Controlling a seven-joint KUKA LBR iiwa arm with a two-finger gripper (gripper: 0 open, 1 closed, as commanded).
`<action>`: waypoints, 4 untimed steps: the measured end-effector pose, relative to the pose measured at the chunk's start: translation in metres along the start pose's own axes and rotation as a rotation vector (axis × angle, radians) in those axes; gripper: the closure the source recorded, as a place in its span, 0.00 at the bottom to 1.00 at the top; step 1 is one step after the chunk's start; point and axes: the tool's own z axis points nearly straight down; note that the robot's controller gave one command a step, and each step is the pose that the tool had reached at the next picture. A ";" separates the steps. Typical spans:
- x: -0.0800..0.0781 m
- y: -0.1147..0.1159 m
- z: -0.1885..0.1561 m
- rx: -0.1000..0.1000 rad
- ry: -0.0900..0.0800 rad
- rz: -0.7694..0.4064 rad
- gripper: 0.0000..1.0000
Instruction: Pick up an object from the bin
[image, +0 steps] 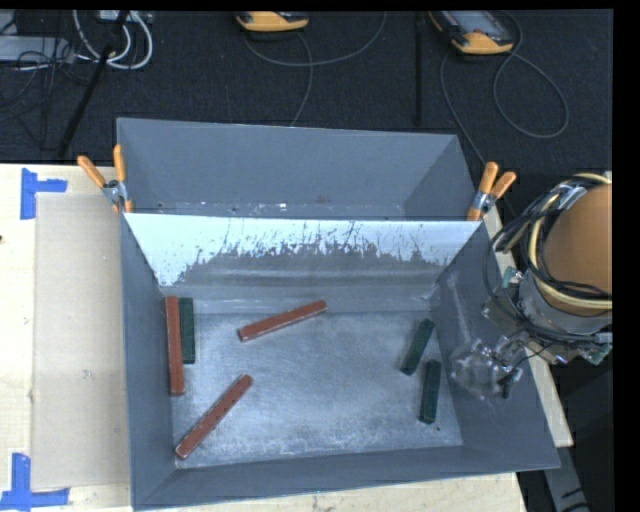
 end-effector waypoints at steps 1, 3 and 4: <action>-0.005 0.013 0.023 -0.010 0.005 -0.007 1.00; -0.004 0.005 0.152 -0.015 0.003 -0.425 0.00; -0.039 -0.025 0.144 -0.008 -0.002 -0.859 0.00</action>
Offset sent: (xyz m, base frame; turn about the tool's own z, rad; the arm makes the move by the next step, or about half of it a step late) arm -0.0058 0.0114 -0.0210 -0.0051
